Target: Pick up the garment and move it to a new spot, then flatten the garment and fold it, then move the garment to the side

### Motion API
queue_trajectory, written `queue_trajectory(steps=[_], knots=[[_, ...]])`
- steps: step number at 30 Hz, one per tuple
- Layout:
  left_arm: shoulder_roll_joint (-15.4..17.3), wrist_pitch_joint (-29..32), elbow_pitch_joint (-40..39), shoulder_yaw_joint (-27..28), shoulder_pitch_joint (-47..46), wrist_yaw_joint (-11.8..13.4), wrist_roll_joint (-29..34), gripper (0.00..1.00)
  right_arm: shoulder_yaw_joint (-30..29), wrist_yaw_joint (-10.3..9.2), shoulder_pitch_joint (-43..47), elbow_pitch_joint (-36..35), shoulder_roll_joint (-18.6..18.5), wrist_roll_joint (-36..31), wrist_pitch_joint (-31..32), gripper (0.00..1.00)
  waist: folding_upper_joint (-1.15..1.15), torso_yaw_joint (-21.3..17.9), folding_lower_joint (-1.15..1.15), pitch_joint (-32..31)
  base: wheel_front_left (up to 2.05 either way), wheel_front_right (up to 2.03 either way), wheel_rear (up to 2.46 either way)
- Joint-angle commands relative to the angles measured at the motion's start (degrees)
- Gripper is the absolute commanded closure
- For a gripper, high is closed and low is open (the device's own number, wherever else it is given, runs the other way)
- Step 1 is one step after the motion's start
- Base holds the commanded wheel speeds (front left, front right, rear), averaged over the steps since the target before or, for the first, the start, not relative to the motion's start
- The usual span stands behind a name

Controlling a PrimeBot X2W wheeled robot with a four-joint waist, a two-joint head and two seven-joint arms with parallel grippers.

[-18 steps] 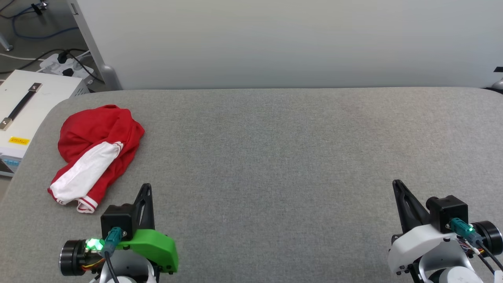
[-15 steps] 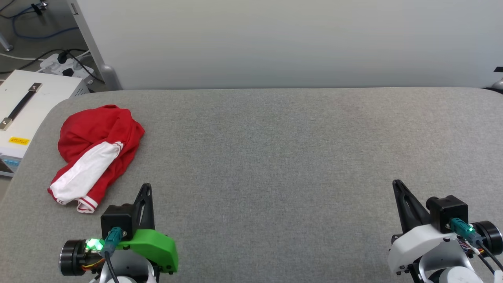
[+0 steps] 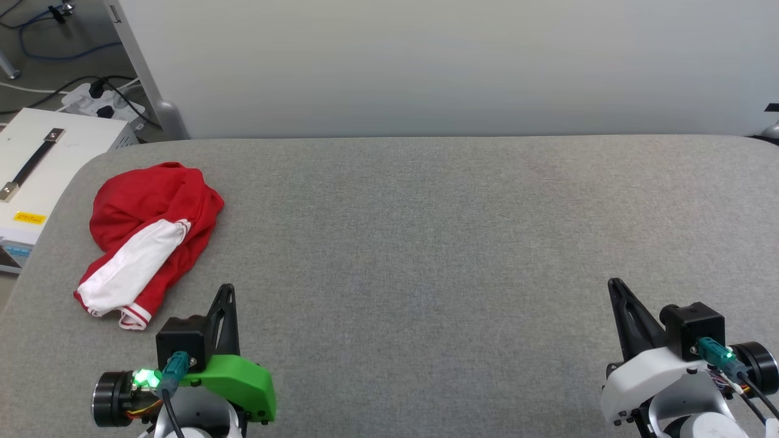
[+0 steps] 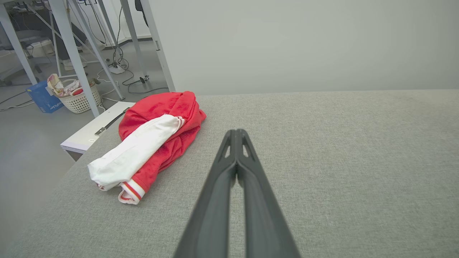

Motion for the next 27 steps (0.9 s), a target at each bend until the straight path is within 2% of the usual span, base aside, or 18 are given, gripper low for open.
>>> queue_trajectory(steps=[1,15,16,27], knots=[[-0.2,0.0,-0.1,0.1,-1.0,0.2,0.5,1.0,0.1,-0.04,-0.9,-0.3,0.1,-0.5,0.2,1.0,0.0,0.0,0.0,0.0,0.0,0.0,0.0],[-0.2,0.0,-0.1,0.1,-1.0,0.2,0.5,1.0,0.1,-0.04,-0.9,-0.3,0.1,-0.5,0.2,1.0,0.0,0.0,0.0,0.0,0.0,0.0,0.0],[0.0,0.0,0.0,0.0,0.0,0.0,0.0,0.0,0.0,0.0,0.0,0.0,0.0,0.0,0.0,0.0,0.0,0.0,0.0,0.0,0.0,0.0,0.0],[0.0,-0.9,-0.2,0.0,0.0,0.3,-0.7,0.0,-0.5,0.0,0.1,-0.5,0.0,0.9,-0.8,0.0,0.0,0.0,0.0,0.1,0.0,0.0,0.0]])
